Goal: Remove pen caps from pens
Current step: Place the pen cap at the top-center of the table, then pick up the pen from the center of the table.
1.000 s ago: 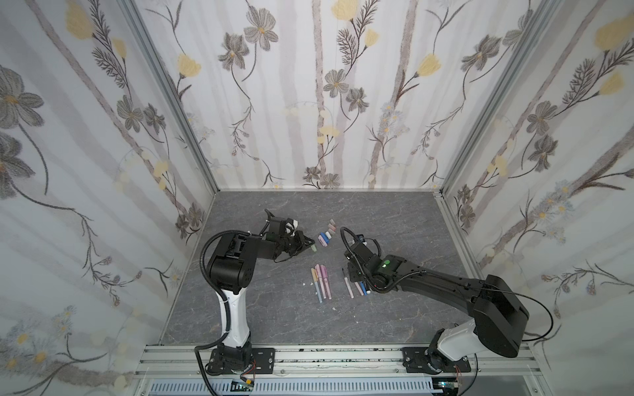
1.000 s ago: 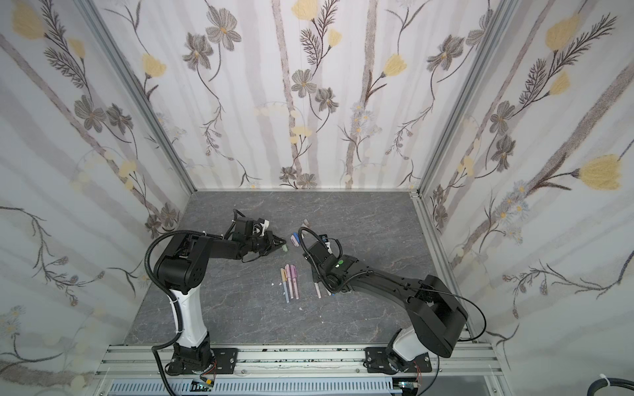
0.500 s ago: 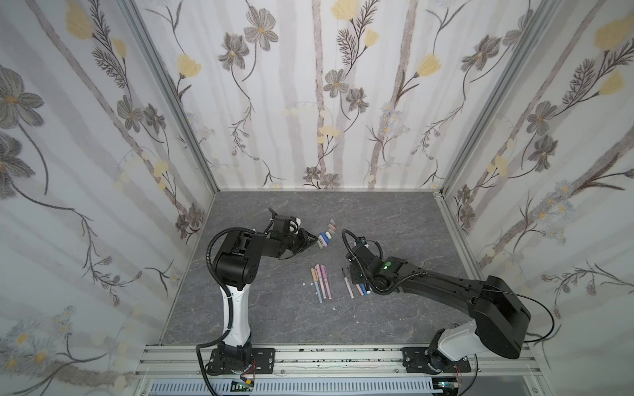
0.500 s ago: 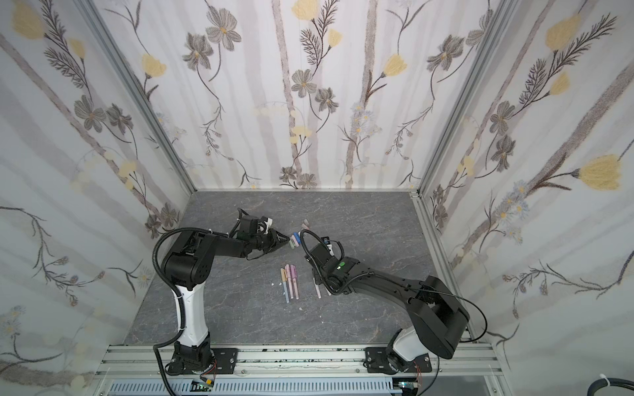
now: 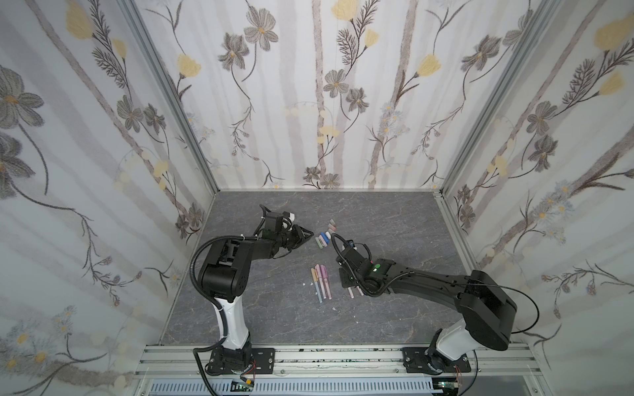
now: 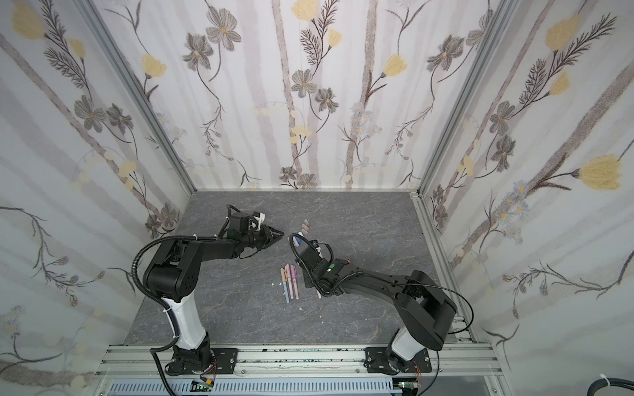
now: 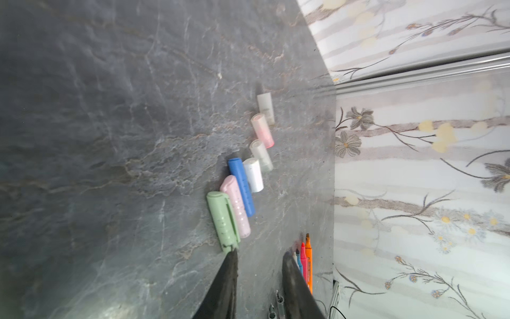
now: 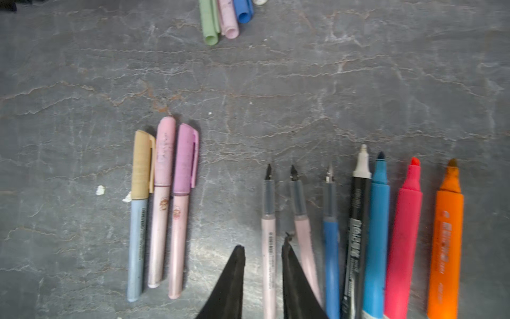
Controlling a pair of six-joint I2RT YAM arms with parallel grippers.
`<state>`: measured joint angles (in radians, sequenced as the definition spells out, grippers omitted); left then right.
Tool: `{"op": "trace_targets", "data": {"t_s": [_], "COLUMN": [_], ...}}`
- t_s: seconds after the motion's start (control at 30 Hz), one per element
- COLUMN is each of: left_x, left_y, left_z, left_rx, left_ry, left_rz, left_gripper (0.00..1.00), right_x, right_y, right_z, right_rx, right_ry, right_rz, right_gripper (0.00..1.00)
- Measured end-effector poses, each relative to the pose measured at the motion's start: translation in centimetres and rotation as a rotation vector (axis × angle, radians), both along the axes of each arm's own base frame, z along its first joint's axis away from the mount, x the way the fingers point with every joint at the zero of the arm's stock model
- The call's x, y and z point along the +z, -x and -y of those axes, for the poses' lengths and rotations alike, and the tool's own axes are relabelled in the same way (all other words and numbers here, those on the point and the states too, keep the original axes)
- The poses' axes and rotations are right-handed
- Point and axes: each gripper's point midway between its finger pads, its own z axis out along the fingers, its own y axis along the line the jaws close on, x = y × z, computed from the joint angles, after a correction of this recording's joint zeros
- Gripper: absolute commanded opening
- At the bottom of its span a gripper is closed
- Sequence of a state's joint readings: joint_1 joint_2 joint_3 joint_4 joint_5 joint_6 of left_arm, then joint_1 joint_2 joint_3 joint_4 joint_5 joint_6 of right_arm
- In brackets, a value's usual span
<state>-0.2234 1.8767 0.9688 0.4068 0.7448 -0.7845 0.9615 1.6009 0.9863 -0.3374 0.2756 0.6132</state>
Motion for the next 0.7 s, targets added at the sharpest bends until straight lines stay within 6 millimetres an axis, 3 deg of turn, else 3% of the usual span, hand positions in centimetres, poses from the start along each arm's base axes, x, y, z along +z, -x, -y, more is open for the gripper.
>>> {"op": "trace_targets", "data": {"t_s": [0.13,0.23,0.5,0.7], "left_x": [2.7,3.2,1.4,1.0], "left_y": [0.5,1.1,3.1,3.4], "left_z": [-1.2,-2.0,-4.0,-4.4], "left_rx": [0.001,0.001,0.012,0.012], "left_ry": [0.002,-0.01,-0.034,-0.032], "left_rz": [0.048,0.053,0.004,-0.007], "left_gripper": [0.29,0.3,0.3,0.3], "right_x": [-1.4,-2.0,-3.5,-4.0], "right_y": [0.6,0.8,1.5,1.8], "right_z": [-2.1,-3.1,-4.4,-4.8], "right_rx": [0.037,0.05,0.076,0.087], "right_ry": [0.009,0.005,0.015,0.017], "right_rz": [-0.031,-0.047,-0.086,-0.1], "right_gripper": [0.25,0.25,0.25,0.26]}}
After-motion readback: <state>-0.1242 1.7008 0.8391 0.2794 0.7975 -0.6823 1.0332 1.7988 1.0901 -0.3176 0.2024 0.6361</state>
